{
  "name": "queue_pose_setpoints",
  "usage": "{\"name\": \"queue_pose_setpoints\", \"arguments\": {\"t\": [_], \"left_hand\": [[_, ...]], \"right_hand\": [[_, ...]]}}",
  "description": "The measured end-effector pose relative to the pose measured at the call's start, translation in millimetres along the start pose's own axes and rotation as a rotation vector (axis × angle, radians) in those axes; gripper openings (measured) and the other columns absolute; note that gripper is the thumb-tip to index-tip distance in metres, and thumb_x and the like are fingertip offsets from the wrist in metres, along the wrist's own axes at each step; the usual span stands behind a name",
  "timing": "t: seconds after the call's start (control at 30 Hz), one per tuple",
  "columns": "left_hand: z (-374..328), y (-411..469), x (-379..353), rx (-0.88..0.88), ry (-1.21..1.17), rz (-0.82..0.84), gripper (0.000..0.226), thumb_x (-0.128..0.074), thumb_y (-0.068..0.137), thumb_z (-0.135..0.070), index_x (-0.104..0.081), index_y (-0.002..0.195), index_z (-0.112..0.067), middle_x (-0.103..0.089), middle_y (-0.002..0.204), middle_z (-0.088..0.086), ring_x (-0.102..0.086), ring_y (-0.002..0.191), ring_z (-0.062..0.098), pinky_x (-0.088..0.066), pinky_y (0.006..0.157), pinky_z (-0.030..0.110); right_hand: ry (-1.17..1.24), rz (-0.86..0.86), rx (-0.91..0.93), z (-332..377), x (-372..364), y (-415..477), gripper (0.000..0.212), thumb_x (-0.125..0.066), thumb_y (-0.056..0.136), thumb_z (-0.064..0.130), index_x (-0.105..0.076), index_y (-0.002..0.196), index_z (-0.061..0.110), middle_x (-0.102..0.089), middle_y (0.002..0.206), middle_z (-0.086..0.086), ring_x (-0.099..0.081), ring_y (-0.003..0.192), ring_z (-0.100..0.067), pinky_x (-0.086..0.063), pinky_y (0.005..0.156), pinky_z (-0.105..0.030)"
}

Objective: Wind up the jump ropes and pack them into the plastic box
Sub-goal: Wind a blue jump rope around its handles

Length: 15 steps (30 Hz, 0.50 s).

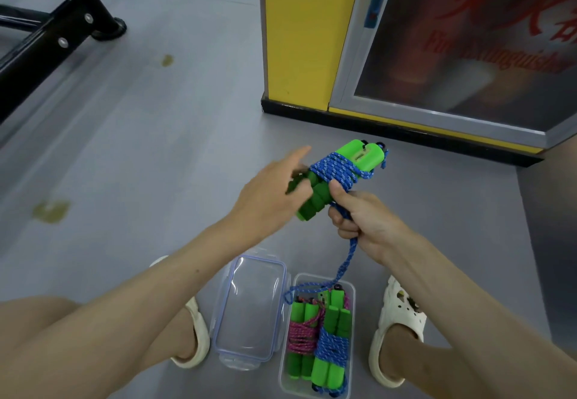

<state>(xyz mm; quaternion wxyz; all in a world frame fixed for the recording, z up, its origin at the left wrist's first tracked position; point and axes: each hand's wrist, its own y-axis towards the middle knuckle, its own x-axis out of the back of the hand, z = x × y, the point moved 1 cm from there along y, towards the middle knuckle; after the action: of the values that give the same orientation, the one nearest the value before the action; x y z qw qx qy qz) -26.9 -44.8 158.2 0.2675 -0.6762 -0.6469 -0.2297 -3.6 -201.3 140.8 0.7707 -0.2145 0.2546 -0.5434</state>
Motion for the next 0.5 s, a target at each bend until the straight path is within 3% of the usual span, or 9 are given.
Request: {"name": "queue_pose_setpoints", "arguments": {"t": [0.1,0.17,0.23,0.4,0.5], "left_hand": [[4.9,4.3,8.1,0.299,-0.373,0.078,0.059,-0.063,0.088,-0.040,-0.040,0.140,-0.024,-0.060,0.112,-0.004,-0.060,0.098,0.010,-0.051,0.080,0.022],[8.5,1.4,9.1,0.458,-0.531,0.275,0.056,-0.069,0.082,-0.040,-0.050,0.131,-0.021,-0.067,0.108,0.000,-0.066,0.097,0.018,-0.055,0.081,0.031],[10.2,-2.1,9.1,0.497,-0.628,0.378,0.045,-0.071,0.082,-0.033,-0.057,0.121,-0.016,-0.072,0.104,0.005,-0.071,0.092,0.024,-0.056,0.079,0.034],[16.1,2.2,10.1,0.498,-0.644,0.195,0.040,-0.077,0.078,-0.019,-0.062,0.114,-0.013,-0.072,0.100,0.011,-0.071,0.081,0.025,-0.057,0.070,0.031],[18.0,3.3,10.9,0.495,-0.608,0.104,0.037,-0.077,0.077,-0.014,-0.063,0.112,-0.014,-0.071,0.094,0.009,-0.069,0.077,0.023,-0.057,0.070,0.033]], "right_hand": [[-0.021,0.105,0.012,0.4,-2.3,-2.8,0.031,-0.045,0.096,0.037,-0.051,0.081,0.011,-0.042,0.051,0.000,-0.018,0.036,-0.004,-0.017,0.039,-0.016],[-0.060,0.147,0.026,3.0,-3.0,-4.3,0.032,-0.044,0.095,0.039,-0.051,0.082,0.011,-0.043,0.051,0.001,-0.019,0.036,-0.004,-0.017,0.040,-0.017],[-0.104,0.147,0.029,4.1,-3.9,-4.9,0.035,-0.045,0.094,0.043,-0.055,0.086,0.010,-0.046,0.050,0.001,-0.022,0.036,-0.005,-0.019,0.040,-0.017],[-0.172,0.034,0.031,1.5,-6.9,-3.3,0.040,-0.053,0.091,0.044,-0.064,0.091,0.005,-0.057,0.057,-0.007,-0.033,0.039,-0.010,-0.028,0.043,-0.021],[-0.284,0.025,0.045,2.7,-4.1,-4.2,0.025,-0.063,0.088,0.029,-0.065,0.094,0.005,-0.058,0.059,-0.007,-0.034,0.040,-0.009,-0.028,0.041,-0.020]]}}
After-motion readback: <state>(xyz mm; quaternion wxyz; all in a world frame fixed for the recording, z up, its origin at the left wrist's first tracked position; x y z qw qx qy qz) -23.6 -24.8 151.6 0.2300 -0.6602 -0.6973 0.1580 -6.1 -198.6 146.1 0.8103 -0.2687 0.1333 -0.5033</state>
